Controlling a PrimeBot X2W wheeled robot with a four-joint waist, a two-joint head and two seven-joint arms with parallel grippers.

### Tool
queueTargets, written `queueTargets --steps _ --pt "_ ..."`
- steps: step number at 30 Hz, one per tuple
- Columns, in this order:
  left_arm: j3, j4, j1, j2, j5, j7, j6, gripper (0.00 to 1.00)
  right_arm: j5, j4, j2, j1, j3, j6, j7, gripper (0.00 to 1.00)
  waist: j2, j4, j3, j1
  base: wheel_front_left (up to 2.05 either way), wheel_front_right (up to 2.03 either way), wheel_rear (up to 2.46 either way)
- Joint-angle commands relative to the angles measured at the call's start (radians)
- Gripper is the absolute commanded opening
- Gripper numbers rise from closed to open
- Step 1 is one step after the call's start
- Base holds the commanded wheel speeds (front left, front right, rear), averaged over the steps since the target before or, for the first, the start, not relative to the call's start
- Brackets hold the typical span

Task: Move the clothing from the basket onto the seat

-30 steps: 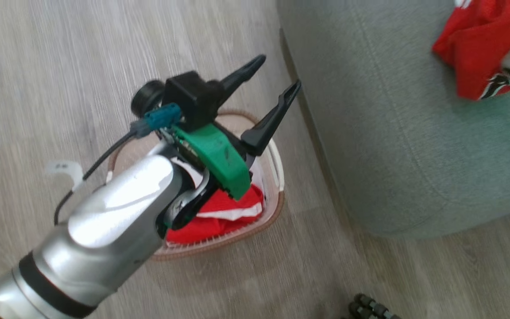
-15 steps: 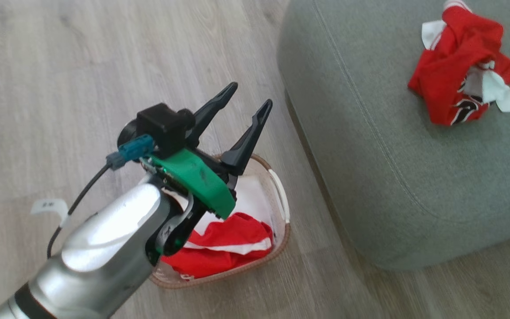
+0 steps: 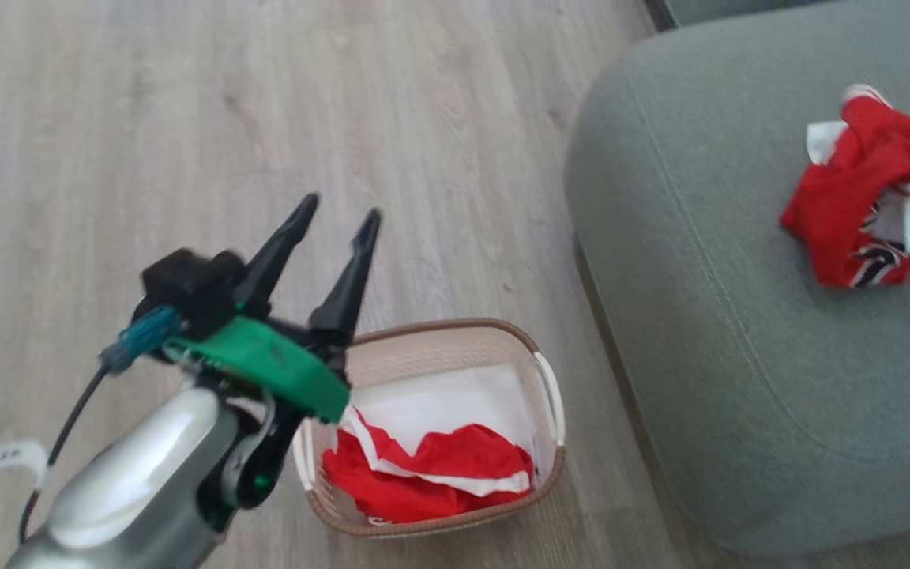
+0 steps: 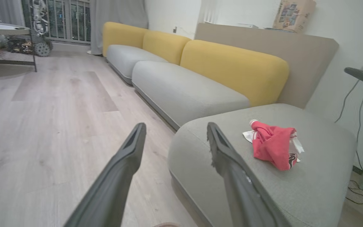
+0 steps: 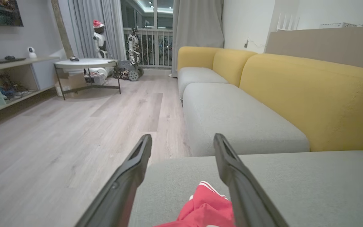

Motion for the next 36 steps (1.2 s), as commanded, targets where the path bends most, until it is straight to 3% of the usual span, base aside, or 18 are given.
queueTargets --steps 1,9,17,23,36 --pt "0.061 -0.036 -0.021 0.042 -0.007 -0.012 0.01 1.0 -0.023 -0.048 -0.011 0.041 -0.042 0.0 -0.013 1.0 -0.0001 0.03 -0.024 0.0001 0.0 0.0 0.0" --pt "0.136 -0.067 0.082 0.074 -0.014 -0.032 0.06 1.0 -0.182 -0.269 0.199 0.291 -0.291 0.0 0.0 1.0 -0.0001 0.091 -0.059 0.0001 0.0 0.0 0.0" --pt "0.218 -0.066 0.205 0.072 0.025 -0.038 0.083 1.0 -0.275 -0.452 0.41 0.484 -0.357 0.0 -0.01 1.0 -0.0001 0.136 -0.08 0.0001 0.0 0.0 0.0" --pt "0.304 -0.079 0.28 0.034 0.093 -0.038 0.073 1.0 -0.319 -0.468 0.489 0.561 -0.333 0.0 -0.077 1.0 -0.0001 0.157 -0.086 0.0001 0.0 0.0 0.0" --pt "0.444 -0.014 0.396 -0.073 0.291 -0.039 -0.034 1.0 -0.423 -0.388 0.565 0.647 -0.235 0.0 -0.186 1.0 -0.0001 0.174 -0.09 0.0001 0.0 0.0 0.0"
